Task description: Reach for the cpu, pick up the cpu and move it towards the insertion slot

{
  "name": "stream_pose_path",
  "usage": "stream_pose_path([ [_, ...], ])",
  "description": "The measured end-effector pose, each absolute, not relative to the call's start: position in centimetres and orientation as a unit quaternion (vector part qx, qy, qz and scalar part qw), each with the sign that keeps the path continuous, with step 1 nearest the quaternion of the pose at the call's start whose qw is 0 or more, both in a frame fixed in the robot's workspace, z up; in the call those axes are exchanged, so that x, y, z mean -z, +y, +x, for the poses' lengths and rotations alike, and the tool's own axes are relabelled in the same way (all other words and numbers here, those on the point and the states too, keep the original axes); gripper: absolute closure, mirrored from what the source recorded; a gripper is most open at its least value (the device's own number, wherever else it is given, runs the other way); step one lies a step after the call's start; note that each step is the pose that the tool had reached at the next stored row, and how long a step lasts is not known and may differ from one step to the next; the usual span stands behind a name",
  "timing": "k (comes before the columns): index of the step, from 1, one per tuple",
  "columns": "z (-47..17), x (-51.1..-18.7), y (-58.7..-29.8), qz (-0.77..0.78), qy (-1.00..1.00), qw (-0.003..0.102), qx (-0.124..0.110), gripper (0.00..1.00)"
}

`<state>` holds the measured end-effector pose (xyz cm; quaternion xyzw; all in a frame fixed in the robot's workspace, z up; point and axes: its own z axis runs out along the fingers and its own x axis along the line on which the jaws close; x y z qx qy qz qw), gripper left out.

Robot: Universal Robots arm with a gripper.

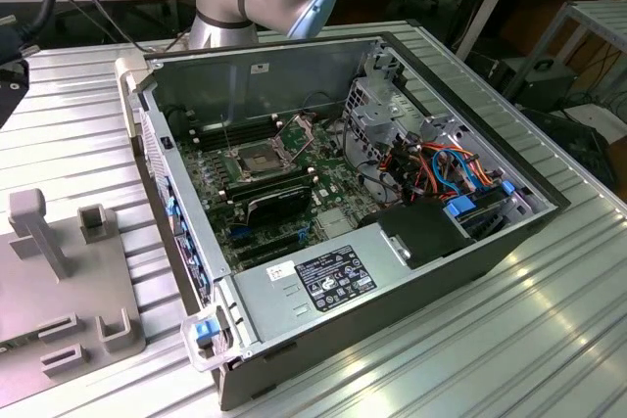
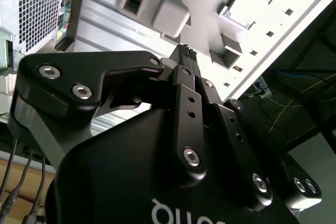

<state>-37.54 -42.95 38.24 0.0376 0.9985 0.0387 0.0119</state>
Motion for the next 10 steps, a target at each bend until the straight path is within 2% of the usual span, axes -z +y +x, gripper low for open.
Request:
stream_pose_path([
  [10,-39.0,-38.0,-43.5,0.038,0.999,0.011,-0.037,0.89],
])
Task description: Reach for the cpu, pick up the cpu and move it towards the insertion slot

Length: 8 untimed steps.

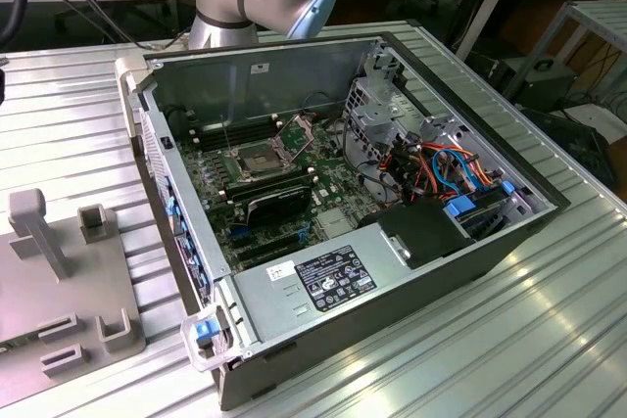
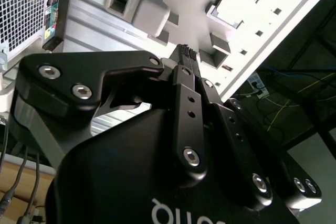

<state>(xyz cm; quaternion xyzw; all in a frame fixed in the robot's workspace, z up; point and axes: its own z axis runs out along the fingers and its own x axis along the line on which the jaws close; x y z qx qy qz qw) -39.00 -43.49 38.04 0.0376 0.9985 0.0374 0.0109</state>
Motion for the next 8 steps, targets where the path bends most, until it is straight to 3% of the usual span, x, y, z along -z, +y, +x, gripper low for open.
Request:
stream_pose_path([
  [8,-40.04,-37.37,-43.5,0.038,0.999,0.01,-0.027,0.89],
])
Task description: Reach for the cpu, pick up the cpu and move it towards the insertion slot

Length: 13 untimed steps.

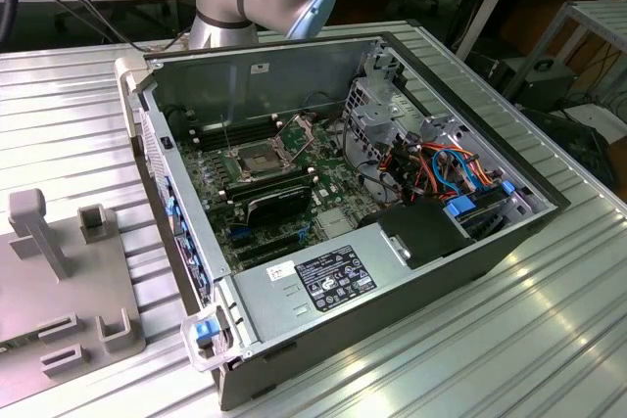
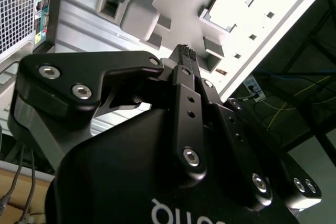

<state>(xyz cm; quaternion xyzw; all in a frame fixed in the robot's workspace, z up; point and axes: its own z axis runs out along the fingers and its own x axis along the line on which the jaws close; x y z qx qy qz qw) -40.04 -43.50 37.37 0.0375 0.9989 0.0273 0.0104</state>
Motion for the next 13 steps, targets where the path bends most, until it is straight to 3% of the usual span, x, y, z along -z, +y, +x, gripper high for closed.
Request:
stream_pose_path([
  [13,-45.0,-36.7,-43.5,0.038,0.999,0.01,-0.027,0.89],
])
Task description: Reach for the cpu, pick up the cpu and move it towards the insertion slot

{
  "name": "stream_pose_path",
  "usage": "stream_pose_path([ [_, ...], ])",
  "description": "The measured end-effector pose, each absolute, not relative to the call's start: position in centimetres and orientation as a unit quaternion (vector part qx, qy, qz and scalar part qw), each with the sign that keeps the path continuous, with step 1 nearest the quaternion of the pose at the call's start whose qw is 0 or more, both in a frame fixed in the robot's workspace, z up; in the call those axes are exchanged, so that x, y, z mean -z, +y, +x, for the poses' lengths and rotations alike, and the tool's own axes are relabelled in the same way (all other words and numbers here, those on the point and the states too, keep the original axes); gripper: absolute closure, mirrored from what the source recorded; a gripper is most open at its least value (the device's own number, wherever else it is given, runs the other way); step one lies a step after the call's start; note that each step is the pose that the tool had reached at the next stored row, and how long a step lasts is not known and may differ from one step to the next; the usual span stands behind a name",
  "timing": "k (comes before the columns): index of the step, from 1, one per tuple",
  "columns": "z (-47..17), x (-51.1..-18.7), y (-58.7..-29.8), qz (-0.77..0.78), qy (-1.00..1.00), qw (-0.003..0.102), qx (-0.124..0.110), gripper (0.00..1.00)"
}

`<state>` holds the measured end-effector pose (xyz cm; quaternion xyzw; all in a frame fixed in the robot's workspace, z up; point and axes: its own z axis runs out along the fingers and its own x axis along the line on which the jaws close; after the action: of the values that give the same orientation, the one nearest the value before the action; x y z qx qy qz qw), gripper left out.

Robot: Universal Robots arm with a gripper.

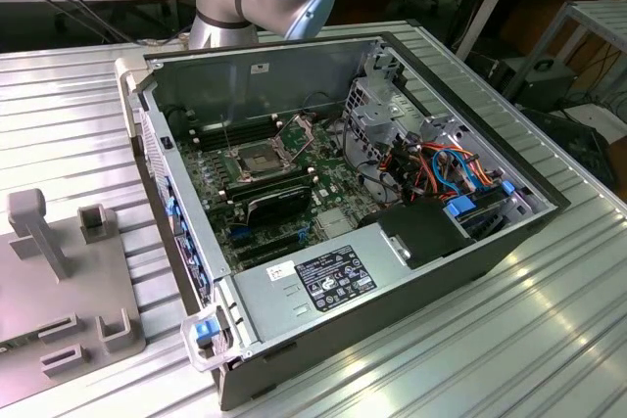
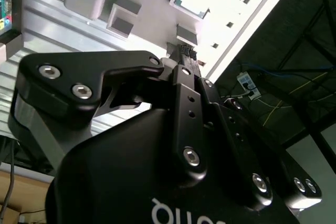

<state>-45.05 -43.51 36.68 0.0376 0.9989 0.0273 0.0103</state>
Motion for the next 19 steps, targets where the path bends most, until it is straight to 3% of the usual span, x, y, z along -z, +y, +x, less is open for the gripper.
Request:
stream_pose_path([
  [19,-47.6,-36.4,-43.6,0.037,0.999,0.01,-0.028,0.89],
])
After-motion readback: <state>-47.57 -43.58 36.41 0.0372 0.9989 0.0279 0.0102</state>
